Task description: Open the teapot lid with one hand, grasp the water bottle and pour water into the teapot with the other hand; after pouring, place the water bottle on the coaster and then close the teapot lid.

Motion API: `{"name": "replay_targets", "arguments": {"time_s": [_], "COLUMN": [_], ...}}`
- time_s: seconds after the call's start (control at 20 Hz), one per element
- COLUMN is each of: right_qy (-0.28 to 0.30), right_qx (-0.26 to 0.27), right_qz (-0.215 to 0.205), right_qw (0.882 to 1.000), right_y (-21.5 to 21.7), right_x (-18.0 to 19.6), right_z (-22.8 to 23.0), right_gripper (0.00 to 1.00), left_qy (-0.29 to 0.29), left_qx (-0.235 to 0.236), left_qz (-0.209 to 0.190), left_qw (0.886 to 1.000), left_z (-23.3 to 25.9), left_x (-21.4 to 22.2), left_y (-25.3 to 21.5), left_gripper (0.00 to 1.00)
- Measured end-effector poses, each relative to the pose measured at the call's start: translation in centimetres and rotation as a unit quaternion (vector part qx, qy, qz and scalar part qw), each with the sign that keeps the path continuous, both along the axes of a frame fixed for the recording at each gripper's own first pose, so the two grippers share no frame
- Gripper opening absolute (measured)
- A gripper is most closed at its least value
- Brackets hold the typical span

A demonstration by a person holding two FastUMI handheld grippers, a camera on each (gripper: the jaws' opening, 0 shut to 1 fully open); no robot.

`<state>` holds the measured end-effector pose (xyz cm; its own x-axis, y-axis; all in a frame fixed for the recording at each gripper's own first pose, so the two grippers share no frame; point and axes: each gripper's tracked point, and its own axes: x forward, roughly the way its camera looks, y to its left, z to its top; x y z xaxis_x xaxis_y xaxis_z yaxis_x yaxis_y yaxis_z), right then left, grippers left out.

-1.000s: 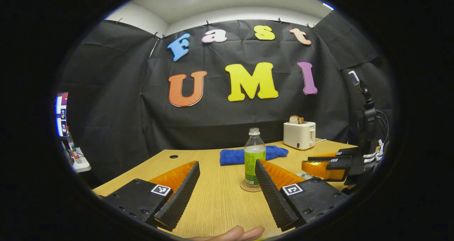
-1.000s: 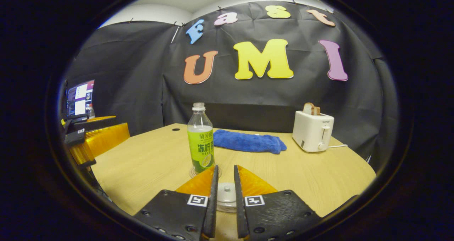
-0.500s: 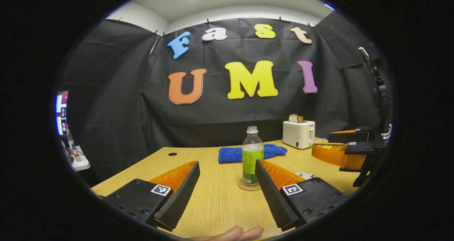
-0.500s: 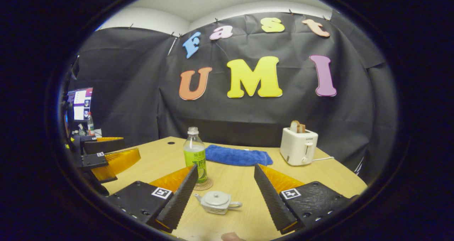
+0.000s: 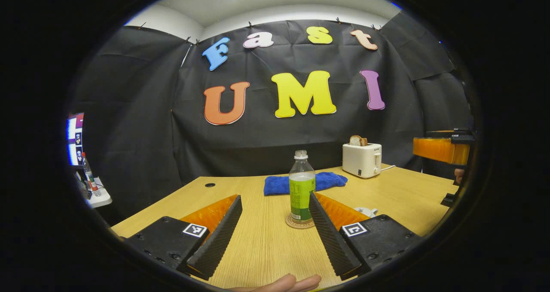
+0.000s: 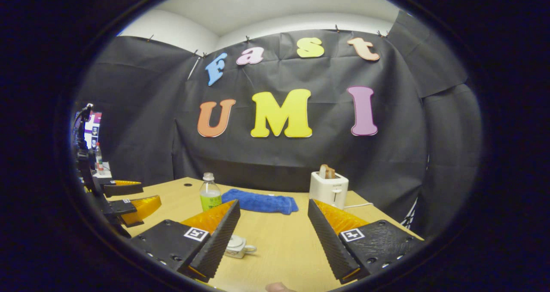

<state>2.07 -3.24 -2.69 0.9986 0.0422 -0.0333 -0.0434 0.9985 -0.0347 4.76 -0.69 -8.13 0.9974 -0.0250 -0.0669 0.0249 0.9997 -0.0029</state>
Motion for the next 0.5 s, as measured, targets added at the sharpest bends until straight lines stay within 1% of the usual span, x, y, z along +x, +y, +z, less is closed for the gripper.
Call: {"name": "replay_targets", "arguments": {"time_s": [0.1, 0.15, 0.35, 0.4, 0.45, 0.5], "right_qy": [0.000, 0.002, 0.002, 0.001, 0.001, 0.001], "right_qx": [0.002, 0.007, 0.022, 0.023, 0.020, 0.018], "right_qz": [-0.017, -0.025, -0.041, -0.044, -0.044, -0.046], "right_qw": [1.000, 1.000, 0.999, 0.999, 0.999, 0.999], "right_y": [-1.5, -2.2, -4.4, -4.8, -4.9, -5.1], "right_x": [-0.7, -1.0, -2.1, -2.2, -2.3, -2.5], "right_z": [0.7, 1.1, 1.8, 2.1, 2.2, 2.3], "right_gripper": [0.94, 0.95, 0.95, 0.95, 0.94, 0.95], "left_qy": [0.004, 0.007, 0.009, 0.009, 0.008, 0.004], "left_qx": [-0.002, -0.008, -0.019, -0.018, -0.012, -0.006], "left_qz": [0.005, 0.008, 0.026, 0.033, 0.038, 0.041], "left_qw": [1.000, 1.000, 0.999, 0.999, 0.999, 0.999], "left_z": [0.1, 0.2, 1.4, 1.9, 2.4, 2.9], "left_x": [-0.2, -0.4, -1.3, -1.8, -2.2, -2.6], "left_y": [0.0, 0.2, 1.1, 1.4, 1.7, 1.9], "left_gripper": [0.98, 0.98, 0.98, 0.98, 0.98, 0.98]}}
